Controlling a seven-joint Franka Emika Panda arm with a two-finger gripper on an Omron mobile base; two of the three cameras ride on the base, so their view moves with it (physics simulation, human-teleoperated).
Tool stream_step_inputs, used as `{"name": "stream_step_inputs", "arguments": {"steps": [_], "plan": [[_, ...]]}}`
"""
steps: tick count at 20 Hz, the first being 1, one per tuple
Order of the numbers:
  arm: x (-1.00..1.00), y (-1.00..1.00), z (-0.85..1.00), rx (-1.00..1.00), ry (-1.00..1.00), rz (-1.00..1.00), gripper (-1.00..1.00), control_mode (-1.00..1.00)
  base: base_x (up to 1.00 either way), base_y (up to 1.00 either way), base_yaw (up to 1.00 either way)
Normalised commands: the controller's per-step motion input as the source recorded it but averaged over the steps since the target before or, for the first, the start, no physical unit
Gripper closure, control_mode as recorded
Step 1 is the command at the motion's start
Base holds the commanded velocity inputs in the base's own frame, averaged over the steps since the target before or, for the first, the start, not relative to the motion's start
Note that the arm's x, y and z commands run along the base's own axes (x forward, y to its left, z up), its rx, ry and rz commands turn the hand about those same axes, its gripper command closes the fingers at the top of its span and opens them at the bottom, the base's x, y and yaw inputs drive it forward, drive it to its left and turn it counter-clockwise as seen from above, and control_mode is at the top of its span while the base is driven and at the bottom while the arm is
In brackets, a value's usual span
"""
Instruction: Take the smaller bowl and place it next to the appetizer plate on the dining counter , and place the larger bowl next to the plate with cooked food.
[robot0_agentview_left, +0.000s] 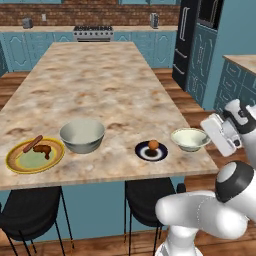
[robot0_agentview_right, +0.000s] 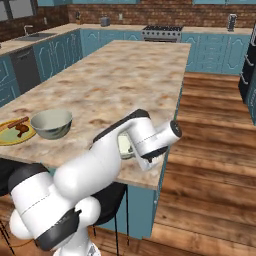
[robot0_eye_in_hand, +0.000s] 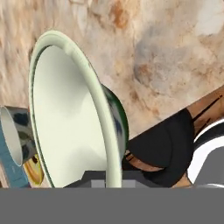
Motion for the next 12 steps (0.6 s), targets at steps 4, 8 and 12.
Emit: {"name": "stream_step_inputs", "arguments": {"steps": [4, 8, 12], "plan": [[0.8, -0.06, -0.73, 0.0, 0.0, 0.0, 1.0, -1.0, 0.0, 0.0, 0.0], [0.78, -0.2, -0.66, 0.0, 0.0, 0.0, 1.0, -1.0, 0.0, 0.0, 0.0], [0.71, -0.36, -0.6, 0.0, 0.0, 0.0, 1.0, -1.0, 0.0, 0.0, 0.0]]}}
